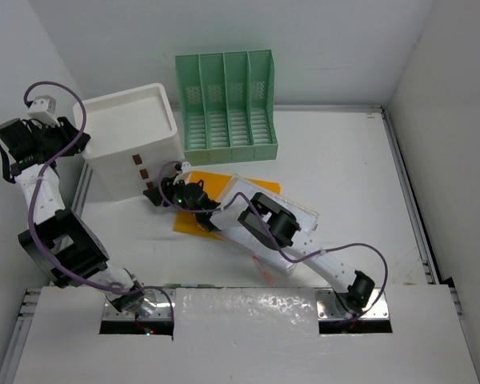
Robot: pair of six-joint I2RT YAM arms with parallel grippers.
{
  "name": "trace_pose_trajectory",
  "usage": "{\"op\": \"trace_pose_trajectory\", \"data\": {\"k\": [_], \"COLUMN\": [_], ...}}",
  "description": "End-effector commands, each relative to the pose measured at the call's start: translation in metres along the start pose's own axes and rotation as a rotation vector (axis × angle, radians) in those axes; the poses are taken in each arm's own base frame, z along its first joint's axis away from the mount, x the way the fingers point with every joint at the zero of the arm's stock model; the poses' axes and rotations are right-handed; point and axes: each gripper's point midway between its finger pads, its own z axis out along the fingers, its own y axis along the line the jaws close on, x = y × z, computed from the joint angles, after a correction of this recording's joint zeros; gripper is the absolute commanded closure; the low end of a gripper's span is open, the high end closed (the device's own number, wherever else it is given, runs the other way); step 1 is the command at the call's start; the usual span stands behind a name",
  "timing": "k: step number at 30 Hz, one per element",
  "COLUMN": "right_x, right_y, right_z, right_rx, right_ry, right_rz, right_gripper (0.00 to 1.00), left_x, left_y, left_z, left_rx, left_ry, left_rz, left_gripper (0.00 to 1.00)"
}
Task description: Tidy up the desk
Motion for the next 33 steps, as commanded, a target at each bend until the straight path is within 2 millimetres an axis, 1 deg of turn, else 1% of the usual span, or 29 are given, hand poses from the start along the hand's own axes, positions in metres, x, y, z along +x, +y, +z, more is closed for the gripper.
{"op": "trace_pose_trajectory", "data": {"k": [1, 2, 4, 6, 7, 8, 9, 12, 14, 17, 18, 19, 20, 21, 22, 23, 24, 25, 27, 28, 29, 30, 31, 32, 33], "right_x": [-0.069, -0.078, -0.088, -0.095, -0.095, -0.099, -0.103, -0.112, -0.114, -0.105, -0.107, -0.103, -0.098, -0.098, -0.102, -0.096, -0.099, -0.098, -0.096, -0.084, -0.089, -0.090, -0.072, -0.081, -0.073], "right_y": [0.007, 0.013, 0.020, 0.031, 0.035, 0.044, 0.048, 0.050, 0.048, 0.032, 0.022, 0.012, 0.002, -0.011, -0.014, -0.023, -0.026, -0.027, -0.019, -0.013, 0.001, 0.009, 0.011, 0.026, 0.030], "right_z": [0.014, 0.013, 0.012, 0.013, 0.014, 0.016, 0.016, 0.014, 0.017, 0.020, 0.020, 0.020, 0.017, 0.015, 0.013, 0.009, 0.006, 0.004, 0.003, 0.001, -0.001, -0.005, -0.016, -0.020, -0.029], "right_rx": [-0.034, -0.059, -0.083, -0.117, -0.131, -0.160, -0.169, -0.162, -0.140, -0.080, -0.027, 0.022, 0.067, 0.128, 0.151, 0.184, 0.198, 0.197, 0.173, 0.137, 0.110, 0.085, 0.077, 0.048, 0.019], "right_ry": [-0.183, -0.217, -0.248, -0.264, -0.258, -0.258, -0.261, -0.290, -0.293, -0.272, -0.288, -0.275, -0.266, -0.278, -0.290, -0.284, -0.298, -0.290, -0.264, -0.208, -0.201, -0.204, -0.161, -0.176, -0.158], "right_rz": [-0.036, -0.035, -0.034, -0.046, -0.052, -0.068, -0.073, -0.074, -0.073, -0.055, -0.038, -0.017, -0.014, -0.012, -0.001, 0.005, 0.011, 0.005, -0.019, -0.051, -0.069, -0.085, -0.116, -0.118, -0.115], "right_gripper": [0.52, 0.55, 0.59, 0.63, 0.64, 0.64, 0.65, 0.65, 0.66, 0.74, 0.78, 0.85, 0.89, 0.92, 0.96, 1.00, 1.00, 1.00, 1.00, 1.00, 1.00, 1.00, 1.00, 1.00, 1.00], "left_x": [0.096, 0.096, 0.097, 0.097, 0.097, 0.098, 0.099, 0.099, 0.099, 0.097, 0.097, 0.097, 0.097, 0.097, 0.097, 0.097, 0.097, 0.098, 0.097, 0.098, 0.097, 0.097, 0.096, 0.096, 0.098], "left_y": [-0.032, -0.031, -0.031, -0.031, -0.030, -0.031, -0.031, -0.030, -0.030, -0.031, -0.031, -0.031, -0.031, -0.032, -0.031, -0.031, -0.031, -0.030, -0.029, -0.028, -0.028, -0.027, -0.025, -0.024, -0.024], "left_z": [-0.004, -0.004, -0.004, -0.003, -0.003, -0.003, -0.002, -0.002, -0.002, -0.003, -0.003, -0.003, -0.004, -0.004, -0.004, -0.004, -0.004, -0.003, -0.003, -0.002, -0.002, -0.001, 0.000, 0.001, 0.000], "left_rx": [0.114, 0.114, 0.115, 0.115, 0.115, 0.117, 0.118, 0.119, 0.116, 0.117, 0.115, 0.116, 0.115, 0.117, 0.115, 0.113, 0.113, 0.109, 0.105, 0.102, 0.103, 0.097, 0.090, 0.087, 0.082], "left_ry": [0.295, 0.294, 0.294, 0.294, 0.294, 0.295, 0.298, 0.299, 0.298, 0.295, 0.294, 0.295, 0.294, 0.295, 0.295, 0.295, 0.296, 0.297, 0.297, 0.299, 0.298, 0.299, 0.294, 0.293, 0.292], "left_rz": [-0.275, -0.276, -0.278, -0.278, -0.280, -0.282, -0.287, -0.287, -0.284, -0.281, -0.280, -0.279, -0.278, -0.277, -0.276, -0.276, -0.276, -0.275, -0.276, -0.281, -0.280, -0.291, -0.292, -0.298, -0.317], "left_gripper": [1.00, 1.00, 1.00, 1.00, 1.00, 1.00, 1.00, 1.00, 1.00, 1.00, 1.00, 1.00, 1.00, 1.00, 1.00, 1.00, 1.00, 1.00, 1.00, 1.00, 1.00, 1.00, 1.00, 1.00, 1.00]}}
